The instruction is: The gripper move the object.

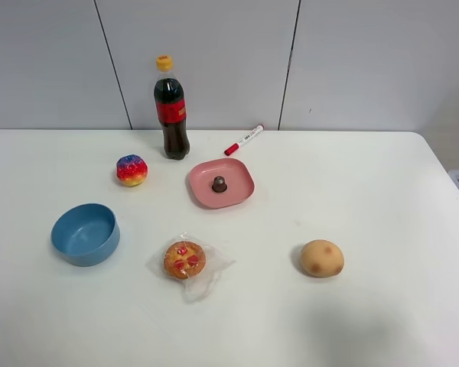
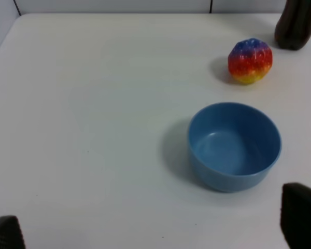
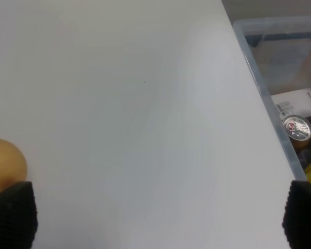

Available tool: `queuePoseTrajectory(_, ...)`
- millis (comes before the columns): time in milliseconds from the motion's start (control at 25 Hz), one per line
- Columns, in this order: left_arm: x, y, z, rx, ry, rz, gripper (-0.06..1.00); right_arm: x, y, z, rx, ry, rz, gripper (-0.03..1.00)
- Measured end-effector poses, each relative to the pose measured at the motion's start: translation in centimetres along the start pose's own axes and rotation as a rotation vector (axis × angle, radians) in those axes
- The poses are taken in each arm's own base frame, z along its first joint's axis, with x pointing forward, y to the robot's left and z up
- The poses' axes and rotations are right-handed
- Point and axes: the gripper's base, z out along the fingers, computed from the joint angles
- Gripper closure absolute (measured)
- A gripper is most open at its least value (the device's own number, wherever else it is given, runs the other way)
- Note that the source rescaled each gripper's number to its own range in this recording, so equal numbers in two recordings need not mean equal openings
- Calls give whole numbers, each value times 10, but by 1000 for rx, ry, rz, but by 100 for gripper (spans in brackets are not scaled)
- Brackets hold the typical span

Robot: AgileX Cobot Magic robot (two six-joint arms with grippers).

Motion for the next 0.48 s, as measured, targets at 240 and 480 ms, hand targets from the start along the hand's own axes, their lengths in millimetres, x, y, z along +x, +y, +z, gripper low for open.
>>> queuePoseTrajectory(240, 0, 0, 0, 0, 0, 0, -6, 3, -1, -6, 16, -45, 4, 3)
queuePoseTrajectory(480, 0, 0, 0, 0, 0, 0, -6, 4, -1, -7, 19, -51, 4, 3)
